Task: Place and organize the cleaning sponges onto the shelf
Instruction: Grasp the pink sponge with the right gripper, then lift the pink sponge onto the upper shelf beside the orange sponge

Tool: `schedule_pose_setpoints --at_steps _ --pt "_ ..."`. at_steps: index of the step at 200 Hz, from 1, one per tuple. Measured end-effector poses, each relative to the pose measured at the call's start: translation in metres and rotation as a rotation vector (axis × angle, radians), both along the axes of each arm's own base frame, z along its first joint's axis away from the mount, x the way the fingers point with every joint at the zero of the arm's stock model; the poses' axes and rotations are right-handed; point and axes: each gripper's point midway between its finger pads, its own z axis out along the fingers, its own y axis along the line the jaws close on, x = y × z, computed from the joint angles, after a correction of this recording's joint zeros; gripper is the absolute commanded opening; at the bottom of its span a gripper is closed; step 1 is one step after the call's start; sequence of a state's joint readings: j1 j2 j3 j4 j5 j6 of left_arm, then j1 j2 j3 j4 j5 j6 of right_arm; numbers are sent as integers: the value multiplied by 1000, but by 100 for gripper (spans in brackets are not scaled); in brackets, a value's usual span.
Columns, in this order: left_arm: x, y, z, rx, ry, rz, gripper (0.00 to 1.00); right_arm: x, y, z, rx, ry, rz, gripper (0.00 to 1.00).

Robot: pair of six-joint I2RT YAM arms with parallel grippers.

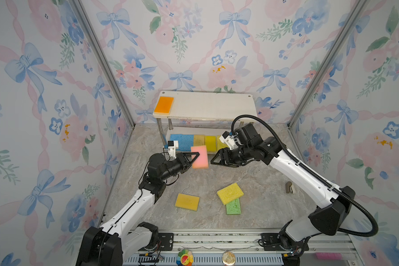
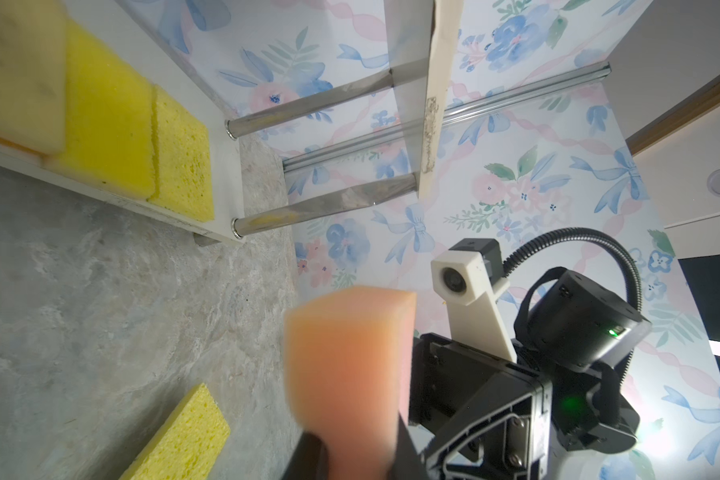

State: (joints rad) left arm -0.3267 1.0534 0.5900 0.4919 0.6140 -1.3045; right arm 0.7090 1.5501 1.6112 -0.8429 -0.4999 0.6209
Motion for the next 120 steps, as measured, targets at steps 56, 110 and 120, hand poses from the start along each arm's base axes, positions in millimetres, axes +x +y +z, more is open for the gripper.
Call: schedule_pose_setpoints --at_steps 56,110,120 --pt "0 6 -2 40 -4 34 17 -2 26 17 30 -20 19 54" --pt "0 8 -3 44 8 42 17 -3 39 3 16 21 23 44" --pt "0 8 -3 44 9 42 17 -4 41 3 19 21 24 42"
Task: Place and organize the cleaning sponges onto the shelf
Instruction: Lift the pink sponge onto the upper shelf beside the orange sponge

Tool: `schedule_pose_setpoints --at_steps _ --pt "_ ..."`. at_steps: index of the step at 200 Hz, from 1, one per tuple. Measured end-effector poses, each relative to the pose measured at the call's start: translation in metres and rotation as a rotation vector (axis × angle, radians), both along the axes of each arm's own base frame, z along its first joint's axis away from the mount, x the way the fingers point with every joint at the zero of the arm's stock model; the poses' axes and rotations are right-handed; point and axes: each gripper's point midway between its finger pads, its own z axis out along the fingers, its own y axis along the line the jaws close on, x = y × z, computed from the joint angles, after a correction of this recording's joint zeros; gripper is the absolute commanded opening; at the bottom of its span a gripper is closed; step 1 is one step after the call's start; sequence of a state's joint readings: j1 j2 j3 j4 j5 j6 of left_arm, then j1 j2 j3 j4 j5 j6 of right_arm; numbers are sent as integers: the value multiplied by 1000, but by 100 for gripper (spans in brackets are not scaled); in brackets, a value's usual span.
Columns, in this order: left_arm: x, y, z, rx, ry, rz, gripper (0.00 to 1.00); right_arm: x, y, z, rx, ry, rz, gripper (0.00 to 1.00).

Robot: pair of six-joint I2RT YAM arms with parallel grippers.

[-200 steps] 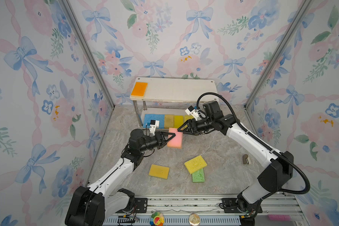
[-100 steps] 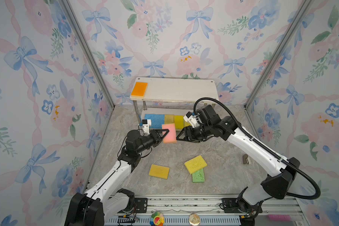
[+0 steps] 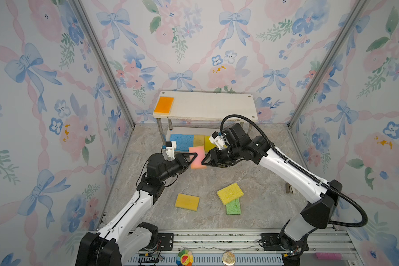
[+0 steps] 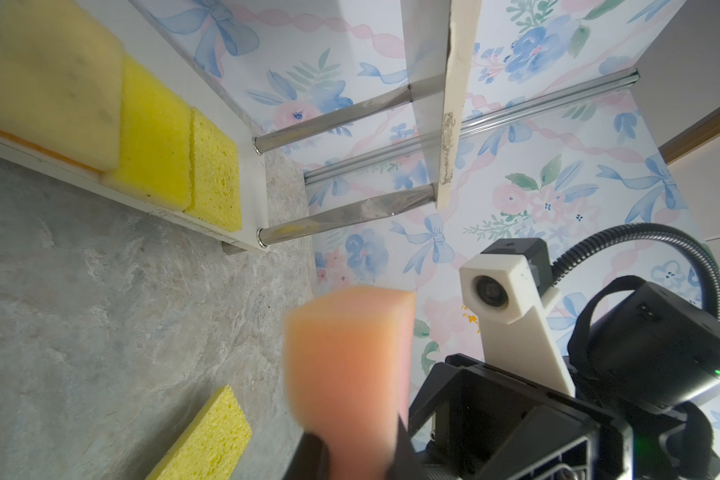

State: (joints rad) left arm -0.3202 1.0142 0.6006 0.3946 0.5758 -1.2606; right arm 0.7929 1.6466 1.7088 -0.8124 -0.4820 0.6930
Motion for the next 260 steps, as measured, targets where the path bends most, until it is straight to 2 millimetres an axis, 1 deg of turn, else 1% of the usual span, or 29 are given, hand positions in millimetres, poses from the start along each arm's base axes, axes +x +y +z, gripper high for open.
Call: schedule_pose_setpoints --at_steps 15,39,58,89,104,114,119,150,160,174,189,199,211,222,235,242,254,260 --pt "0 0 1 0 -1 1 17 -1 4 -1 4 1 6 41" --pt "1 1 4 -3 -8 3 16 -2 12 -9 -4 15 17 37" --pt "2 2 7 -5 -14 7 16 -1 14 -15 -11 27 14 29" --pt "2 2 7 -5 -13 7 16 0 15 -14 -8 31 7 14" --pt "2 2 7 -5 -13 7 16 0 15 -14 -8 29 8 10" --pt "3 2 7 -6 -11 9 18 0 15 -13 -5 26 9 9" --pt "3 3 7 -7 -11 11 22 1 15 -12 -4 24 9 8" --pt "5 9 10 -17 -9 29 64 3 15 -10 1 19 6 6" --pt "5 11 11 -10 -20 36 79 6 13 -11 4 18 -2 6" --pt "4 15 10 9 -17 44 97 11 9 -12 5 19 -14 6" --pt "3 20 12 40 -8 64 98 18 0 -13 1 22 -39 6" --pt "2 25 18 60 -20 87 98 26 -7 -10 3 11 -56 6" --pt "0 35 25 75 -37 133 98 33 -16 -6 -3 1 -73 6" --pt "-6 48 30 86 -44 192 98 37 -22 2 -12 -22 -76 7" --pt "-13 60 31 91 -54 247 98 41 -28 20 -11 -66 -83 6" --pt "-17 64 27 94 -49 268 98 43 -29 34 1 -96 -83 6" --pt "-23 69 13 101 -24 288 98 46 -28 59 36 -148 -86 7" --pt "-26 70 3 109 0 290 98 47 -28 69 51 -169 -89 7"
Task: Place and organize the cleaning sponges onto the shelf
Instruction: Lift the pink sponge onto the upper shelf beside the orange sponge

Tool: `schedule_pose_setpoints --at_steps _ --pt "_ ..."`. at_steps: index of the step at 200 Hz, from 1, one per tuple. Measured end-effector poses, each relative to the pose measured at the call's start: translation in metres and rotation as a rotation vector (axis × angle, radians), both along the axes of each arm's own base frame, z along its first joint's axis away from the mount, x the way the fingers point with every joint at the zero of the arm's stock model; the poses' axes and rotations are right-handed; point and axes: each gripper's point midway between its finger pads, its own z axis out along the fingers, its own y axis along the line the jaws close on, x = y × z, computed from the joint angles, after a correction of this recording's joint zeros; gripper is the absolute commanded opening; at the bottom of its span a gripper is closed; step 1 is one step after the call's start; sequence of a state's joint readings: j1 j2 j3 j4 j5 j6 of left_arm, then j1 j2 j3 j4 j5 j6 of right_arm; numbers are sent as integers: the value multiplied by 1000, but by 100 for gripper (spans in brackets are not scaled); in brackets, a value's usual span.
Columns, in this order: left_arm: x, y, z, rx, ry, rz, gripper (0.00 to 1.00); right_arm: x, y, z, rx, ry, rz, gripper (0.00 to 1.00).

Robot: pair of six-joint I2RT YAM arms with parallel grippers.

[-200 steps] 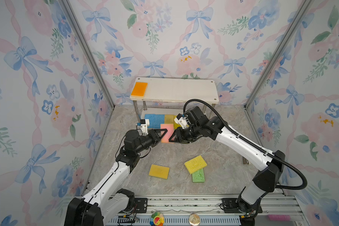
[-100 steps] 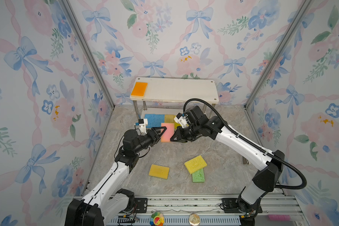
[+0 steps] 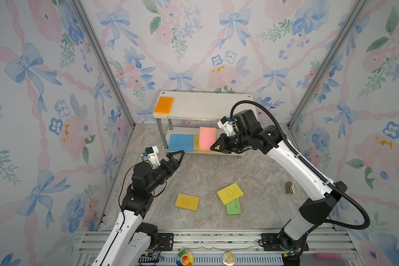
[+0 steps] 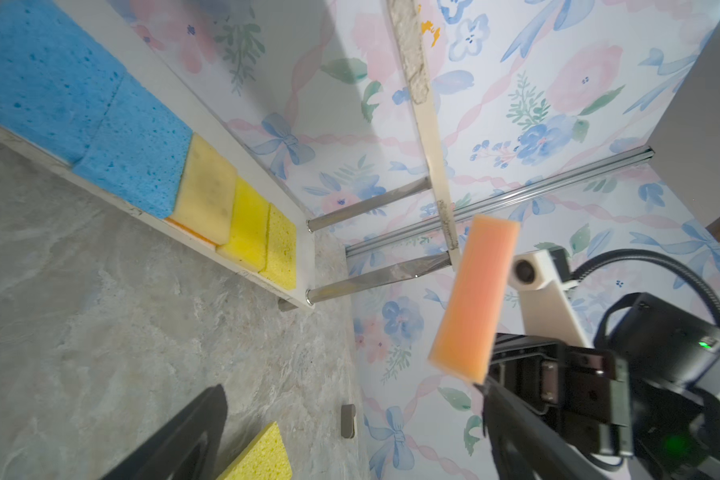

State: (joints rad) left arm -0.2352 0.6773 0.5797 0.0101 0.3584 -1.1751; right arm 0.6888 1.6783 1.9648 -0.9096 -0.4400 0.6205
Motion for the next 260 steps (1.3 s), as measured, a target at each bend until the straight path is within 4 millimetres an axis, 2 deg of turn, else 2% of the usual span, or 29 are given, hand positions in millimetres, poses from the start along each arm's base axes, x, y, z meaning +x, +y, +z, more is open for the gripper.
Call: schedule_pose_setpoints --at_steps 19,37,68,89,114,148,179,206,225,260 --pt "-5 2 -34 10 90 6 98 7 5 32 56 -52 -13 7" --pt "-10 3 -57 18 164 7 98 23 18 52 102 -71 -29 7" --pt "-16 1 -55 38 168 -15 98 54 47 70 178 -89 -42 7" --pt "-21 -2 -49 50 139 -48 98 68 63 63 213 -56 -46 7" --pt "-30 -6 -51 70 139 -92 98 83 80 52 257 -14 -57 7" --pt "-37 -10 -48 103 134 -136 98 101 98 56 349 -7 -62 7" --pt "-29 -13 -39 143 123 -158 98 110 100 64 404 -2 -67 7" --pt "-25 -14 -41 167 133 -168 98 122 95 69 433 -11 -85 8" --pt "-25 -14 -44 176 137 -172 98 132 92 66 442 -11 -98 8" --pt "-25 -14 -45 183 139 -172 98 148 92 48 431 7 -119 8"
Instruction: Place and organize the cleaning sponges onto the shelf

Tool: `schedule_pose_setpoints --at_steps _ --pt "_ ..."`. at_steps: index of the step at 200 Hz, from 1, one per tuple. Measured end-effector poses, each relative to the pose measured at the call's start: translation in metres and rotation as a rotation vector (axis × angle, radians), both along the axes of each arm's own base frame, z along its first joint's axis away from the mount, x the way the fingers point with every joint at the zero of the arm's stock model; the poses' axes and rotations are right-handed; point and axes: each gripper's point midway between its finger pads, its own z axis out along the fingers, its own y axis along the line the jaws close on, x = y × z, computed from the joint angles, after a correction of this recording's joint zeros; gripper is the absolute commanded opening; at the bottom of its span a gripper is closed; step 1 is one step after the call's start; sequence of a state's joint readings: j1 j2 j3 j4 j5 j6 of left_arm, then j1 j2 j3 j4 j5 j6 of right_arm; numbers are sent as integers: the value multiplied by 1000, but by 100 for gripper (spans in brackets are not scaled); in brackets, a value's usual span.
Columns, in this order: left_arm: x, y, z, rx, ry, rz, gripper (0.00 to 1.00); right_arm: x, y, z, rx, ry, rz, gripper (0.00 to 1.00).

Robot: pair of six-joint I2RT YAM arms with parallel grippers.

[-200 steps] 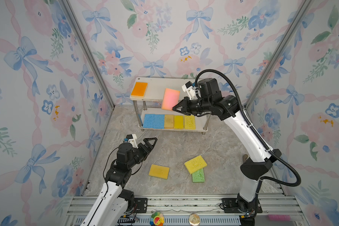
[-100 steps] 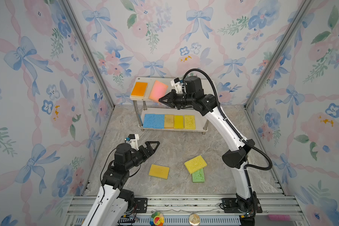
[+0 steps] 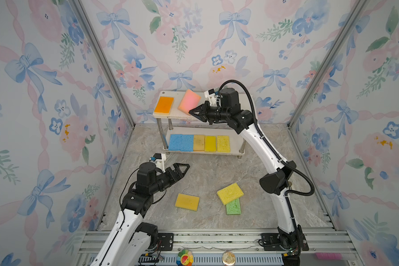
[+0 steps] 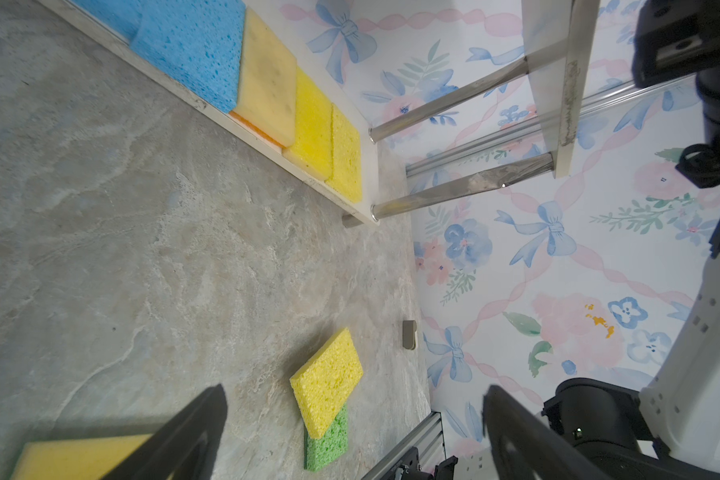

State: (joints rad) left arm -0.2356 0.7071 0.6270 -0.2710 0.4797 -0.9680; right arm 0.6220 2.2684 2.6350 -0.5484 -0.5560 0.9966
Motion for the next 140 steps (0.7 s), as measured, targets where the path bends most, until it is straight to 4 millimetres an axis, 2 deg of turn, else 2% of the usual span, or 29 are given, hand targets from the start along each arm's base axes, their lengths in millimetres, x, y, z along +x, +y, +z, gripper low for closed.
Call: schedule_pose_setpoints --at_steps 23,58,71,94,140 --pt "0 2 -3 4 12 5 98 5 5 -11 2 19 10 11" --pt "-1 3 -4 9 16 7 98 6 8 -11 10 17 16 35" --pt "-1 3 -5 10 18 9 98 6 7 -12 8 14 16 41" --pt "0 4 -5 10 18 13 98 7 7 -11 8 11 15 45" --pt "0 4 -4 10 17 13 98 6 4 -8 -4 -15 9 46"
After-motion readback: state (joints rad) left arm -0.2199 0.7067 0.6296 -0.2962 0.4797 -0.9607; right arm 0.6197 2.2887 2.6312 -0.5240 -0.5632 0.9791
